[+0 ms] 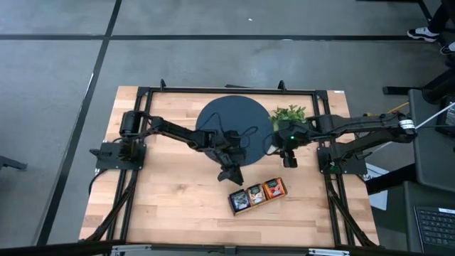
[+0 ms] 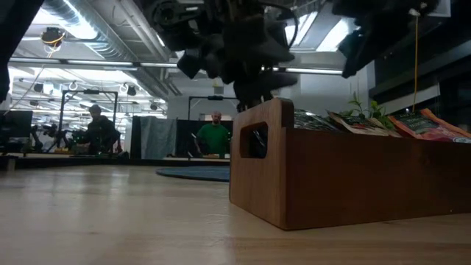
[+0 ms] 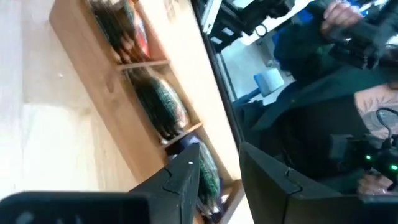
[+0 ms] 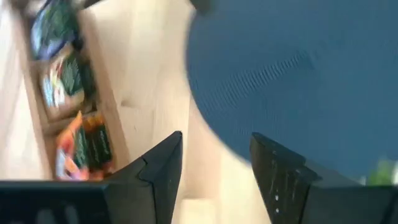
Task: Pick & Place Tea
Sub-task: Return to Home Position
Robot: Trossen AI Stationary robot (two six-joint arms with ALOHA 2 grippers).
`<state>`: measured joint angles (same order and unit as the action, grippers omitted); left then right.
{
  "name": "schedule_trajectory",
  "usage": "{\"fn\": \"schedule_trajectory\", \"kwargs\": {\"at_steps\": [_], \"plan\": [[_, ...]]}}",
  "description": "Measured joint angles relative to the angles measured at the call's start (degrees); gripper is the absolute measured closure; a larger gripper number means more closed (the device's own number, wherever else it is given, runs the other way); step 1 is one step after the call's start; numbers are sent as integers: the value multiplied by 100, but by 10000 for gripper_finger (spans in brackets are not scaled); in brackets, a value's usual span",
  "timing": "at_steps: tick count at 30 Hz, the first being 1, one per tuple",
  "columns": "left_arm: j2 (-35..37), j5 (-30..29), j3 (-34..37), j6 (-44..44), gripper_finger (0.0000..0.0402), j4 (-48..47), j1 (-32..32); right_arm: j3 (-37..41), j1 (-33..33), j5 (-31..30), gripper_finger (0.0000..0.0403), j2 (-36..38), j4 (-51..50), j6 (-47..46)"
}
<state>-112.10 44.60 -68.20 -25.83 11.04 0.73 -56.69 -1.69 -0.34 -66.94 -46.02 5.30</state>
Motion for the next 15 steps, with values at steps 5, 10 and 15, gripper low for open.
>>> {"fn": "schedule_trajectory", "kwargs": {"at_steps": [5,10,15], "plan": [[378,27,4,317,291,-32,76,-2,80,-690,215,342,-381,-2348],[1007,-147,4,1401,290,-299,84,-2,-188,-493,215,441,-294,-1088],[1813,-1590,63,2435,290,-1678,-78,311,-188,-173,215,1209,-50,-596]]}}
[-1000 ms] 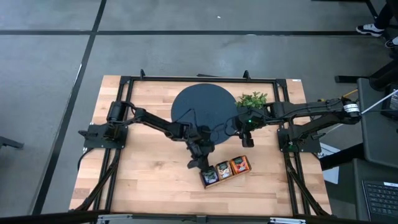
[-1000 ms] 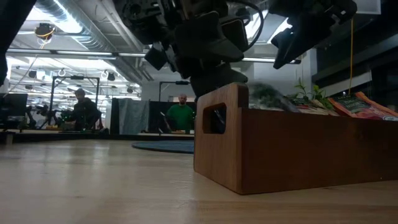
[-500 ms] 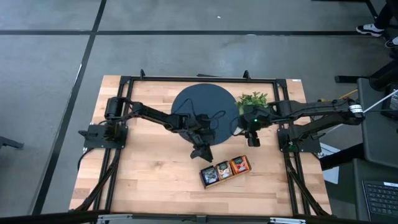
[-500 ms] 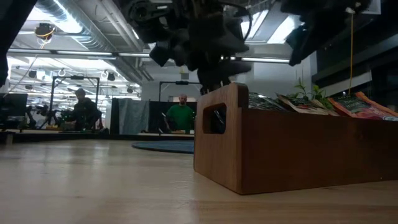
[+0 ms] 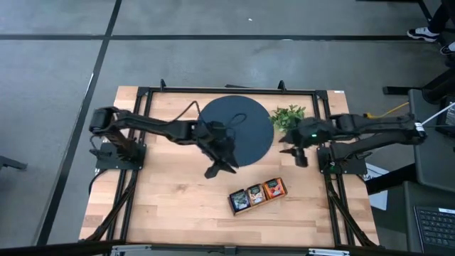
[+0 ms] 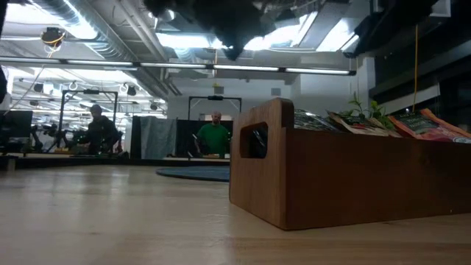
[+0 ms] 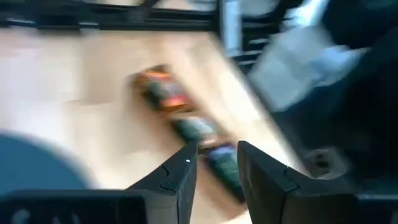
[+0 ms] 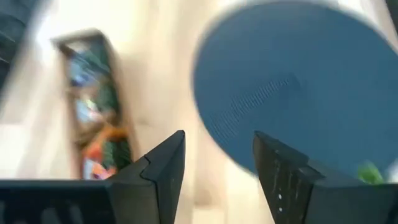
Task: Pick & Place Tea
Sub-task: Return to Home Position
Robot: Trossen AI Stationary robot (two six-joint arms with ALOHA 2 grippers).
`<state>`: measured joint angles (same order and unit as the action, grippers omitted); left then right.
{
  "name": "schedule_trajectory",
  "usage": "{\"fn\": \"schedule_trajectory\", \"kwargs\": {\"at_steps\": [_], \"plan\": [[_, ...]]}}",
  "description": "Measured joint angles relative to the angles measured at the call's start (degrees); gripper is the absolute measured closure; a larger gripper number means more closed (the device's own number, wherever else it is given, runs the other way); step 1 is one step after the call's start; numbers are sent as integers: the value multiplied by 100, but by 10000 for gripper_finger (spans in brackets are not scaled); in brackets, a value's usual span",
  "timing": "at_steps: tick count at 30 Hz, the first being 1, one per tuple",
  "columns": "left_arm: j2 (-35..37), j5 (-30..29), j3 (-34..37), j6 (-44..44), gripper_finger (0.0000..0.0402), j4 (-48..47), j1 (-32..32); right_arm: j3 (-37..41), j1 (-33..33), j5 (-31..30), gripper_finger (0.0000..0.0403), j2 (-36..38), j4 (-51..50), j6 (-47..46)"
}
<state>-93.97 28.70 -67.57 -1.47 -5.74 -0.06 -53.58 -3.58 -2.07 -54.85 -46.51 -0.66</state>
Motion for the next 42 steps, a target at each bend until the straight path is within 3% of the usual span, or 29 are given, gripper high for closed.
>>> {"fn": "schedule_trajectory", "kwargs": {"at_steps": [2,5,8,11,18,27,32,38,42], "plan": [[263,-804,154,208,290,-211,-96,389,57,332,215,531,476,174],[575,-1228,547,383,290,30,-159,1039,179,1040,215,1394,1230,248],[791,-1001,1010,426,290,530,-106,1585,276,1564,215,2155,1906,196],[977,-677,1574,317,290,1099,41,1923,322,1633,215,2750,2353,38],[1319,-270,2990,-140,290,2883,410,2169,322,2023,215,3853,2553,250],[1979,-260,3860,-128,292,3270,812,2783,317,2192,215,4825,3102,472],[2335,-261,4311,-123,294,3486,1045,3418,319,2628,215,5477,3759,430],[2813,-262,4822,-323,295,3579,1152,3798,328,2567,215,5423,4283,711],[3084,-328,5158,-466,295,3856,1151,4068,332,3188,215,5477,4730,996]]}}
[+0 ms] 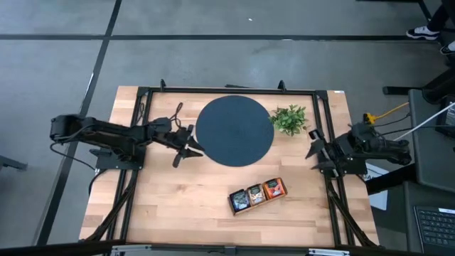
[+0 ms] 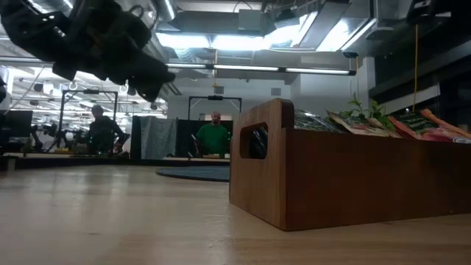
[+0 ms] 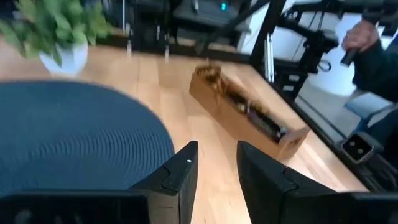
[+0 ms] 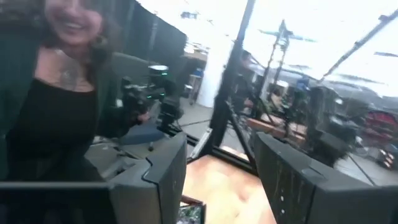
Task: Pick & Place Tea
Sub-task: Return to Home Position
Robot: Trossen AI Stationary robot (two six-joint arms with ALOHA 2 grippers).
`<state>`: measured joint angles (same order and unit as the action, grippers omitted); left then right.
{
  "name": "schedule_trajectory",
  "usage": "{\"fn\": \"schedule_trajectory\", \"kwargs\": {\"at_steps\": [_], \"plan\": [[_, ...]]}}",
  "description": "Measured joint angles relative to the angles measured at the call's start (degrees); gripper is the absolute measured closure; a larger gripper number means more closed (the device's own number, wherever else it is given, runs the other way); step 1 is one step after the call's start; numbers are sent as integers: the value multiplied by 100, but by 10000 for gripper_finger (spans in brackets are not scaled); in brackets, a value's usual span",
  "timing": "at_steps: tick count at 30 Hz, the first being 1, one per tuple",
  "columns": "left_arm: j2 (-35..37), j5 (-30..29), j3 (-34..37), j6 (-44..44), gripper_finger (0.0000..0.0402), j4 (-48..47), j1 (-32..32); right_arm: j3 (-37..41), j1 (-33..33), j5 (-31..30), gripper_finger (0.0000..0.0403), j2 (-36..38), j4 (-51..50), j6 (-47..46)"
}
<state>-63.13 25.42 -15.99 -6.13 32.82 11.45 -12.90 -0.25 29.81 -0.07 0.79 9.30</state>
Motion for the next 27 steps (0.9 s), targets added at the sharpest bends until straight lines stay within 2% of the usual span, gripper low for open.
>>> {"fn": "schedule_trajectory", "kwargs": {"at_steps": [3,9,12,18,23,27], "plan": [[221,-16,166,-17,295,284,1,198,11,122,215,-3,235,55],[703,-19,492,-243,295,317,-3,820,161,-435,214,-4,995,-6],[934,-20,680,-318,295,372,-3,1199,326,-460,214,-3,1629,-182],[1291,-20,818,-408,295,428,-3,1249,596,-187,214,-5,1578,-117],[1511,-9,818,-381,295,422,-3,1245,862,-174,214,-5,1140,-119],[1822,301,818,-378,295,282,-8,1245,1024,-157,214,-3,1181,-286]]}}
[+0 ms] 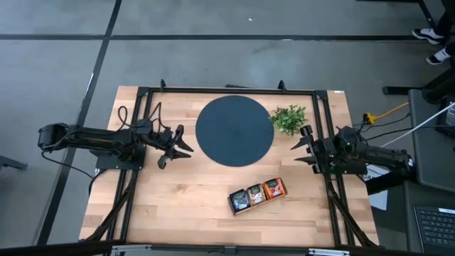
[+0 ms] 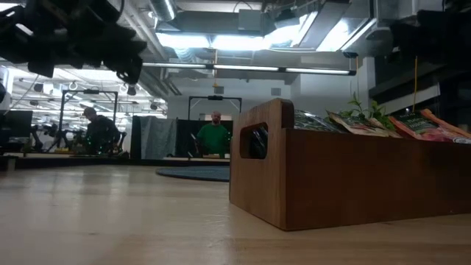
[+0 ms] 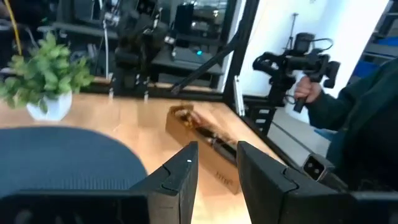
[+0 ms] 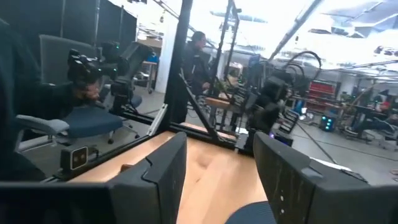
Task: Pick & Place Tea
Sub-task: Return to Home Position
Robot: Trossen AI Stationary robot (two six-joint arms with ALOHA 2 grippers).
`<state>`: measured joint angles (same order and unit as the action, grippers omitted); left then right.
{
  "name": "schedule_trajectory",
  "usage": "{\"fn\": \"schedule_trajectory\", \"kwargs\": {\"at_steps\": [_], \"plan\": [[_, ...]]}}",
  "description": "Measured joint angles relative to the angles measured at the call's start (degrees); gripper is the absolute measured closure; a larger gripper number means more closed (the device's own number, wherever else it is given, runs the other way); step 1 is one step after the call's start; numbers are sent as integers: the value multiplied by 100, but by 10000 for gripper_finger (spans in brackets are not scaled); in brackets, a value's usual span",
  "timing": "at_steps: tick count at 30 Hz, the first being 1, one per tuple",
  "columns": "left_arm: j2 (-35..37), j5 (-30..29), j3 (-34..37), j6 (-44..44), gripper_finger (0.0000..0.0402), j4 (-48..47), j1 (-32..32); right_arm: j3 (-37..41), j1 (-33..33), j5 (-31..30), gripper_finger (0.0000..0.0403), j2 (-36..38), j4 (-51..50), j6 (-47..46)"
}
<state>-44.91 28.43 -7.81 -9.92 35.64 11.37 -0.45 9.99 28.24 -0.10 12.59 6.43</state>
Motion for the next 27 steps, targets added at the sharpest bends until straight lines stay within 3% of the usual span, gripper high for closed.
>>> {"fn": "schedule_trajectory", "kwargs": {"at_steps": [4,10,16,19,24,27], "plan": [[413,21,48,95,295,18,-2,0,237,-5,214,1,-35,-176],[1263,-165,738,-18,295,393,-1,-1,531,32,214,1,-87,-449],[2046,-642,734,29,295,-331,-2,-4,528,38,214,-6,-304,-489],[2339,-808,734,143,295,-1144,-2,-7,528,36,214,-6,-675,-497],[2811,-2022,734,258,295,-2568,-2,-7,528,-202,214,-37,-843,-780],[3082,-2325,734,599,295,-2836,-2,-7,528,-312,214,-49,-843,-786]]}}
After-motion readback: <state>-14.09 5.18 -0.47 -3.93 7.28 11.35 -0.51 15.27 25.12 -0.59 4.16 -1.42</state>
